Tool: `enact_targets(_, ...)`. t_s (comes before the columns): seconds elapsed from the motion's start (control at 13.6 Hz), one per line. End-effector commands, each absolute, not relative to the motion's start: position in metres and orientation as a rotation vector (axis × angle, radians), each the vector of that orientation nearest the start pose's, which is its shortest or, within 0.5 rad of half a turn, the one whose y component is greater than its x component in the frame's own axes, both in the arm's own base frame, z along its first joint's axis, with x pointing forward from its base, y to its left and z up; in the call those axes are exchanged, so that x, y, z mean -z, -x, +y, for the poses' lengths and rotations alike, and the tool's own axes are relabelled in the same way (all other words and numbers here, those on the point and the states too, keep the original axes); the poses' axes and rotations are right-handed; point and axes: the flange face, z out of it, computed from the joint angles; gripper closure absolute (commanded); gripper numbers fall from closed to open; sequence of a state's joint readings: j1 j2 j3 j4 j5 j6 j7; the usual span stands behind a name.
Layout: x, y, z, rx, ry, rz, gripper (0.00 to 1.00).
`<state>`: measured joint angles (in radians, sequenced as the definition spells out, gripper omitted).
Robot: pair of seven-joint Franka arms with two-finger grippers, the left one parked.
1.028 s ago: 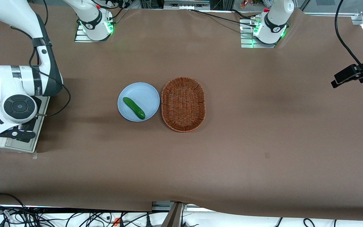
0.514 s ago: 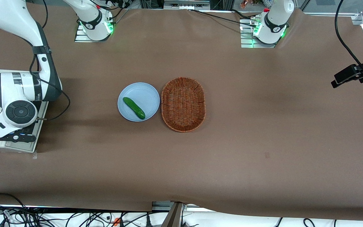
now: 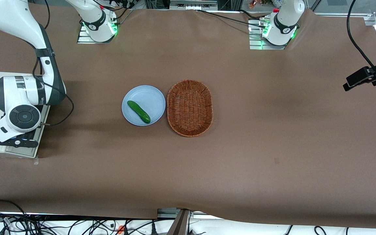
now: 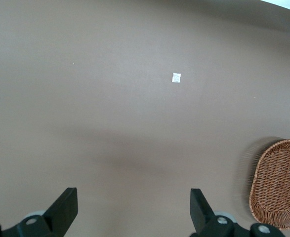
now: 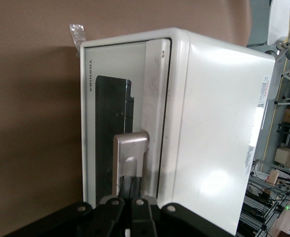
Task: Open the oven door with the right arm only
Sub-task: 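Pull the door handle down and outward with the right gripper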
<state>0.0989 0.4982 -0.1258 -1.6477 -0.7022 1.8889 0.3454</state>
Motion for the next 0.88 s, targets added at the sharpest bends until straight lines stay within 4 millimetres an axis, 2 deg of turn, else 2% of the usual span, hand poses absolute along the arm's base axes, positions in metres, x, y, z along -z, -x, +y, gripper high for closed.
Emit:
enact_targets(0.0,-0.306,-0.651,-0.047,0.187,-2.422,-0.064,1.00)
enact_targets(0.37,-0.287,-0.654,-0.024,0.185,-2.515,-0.101,1.00)
enact_targets(0.81,-0.254,-0.659,-0.015,0.153,-2.565,-0.086,1.00)
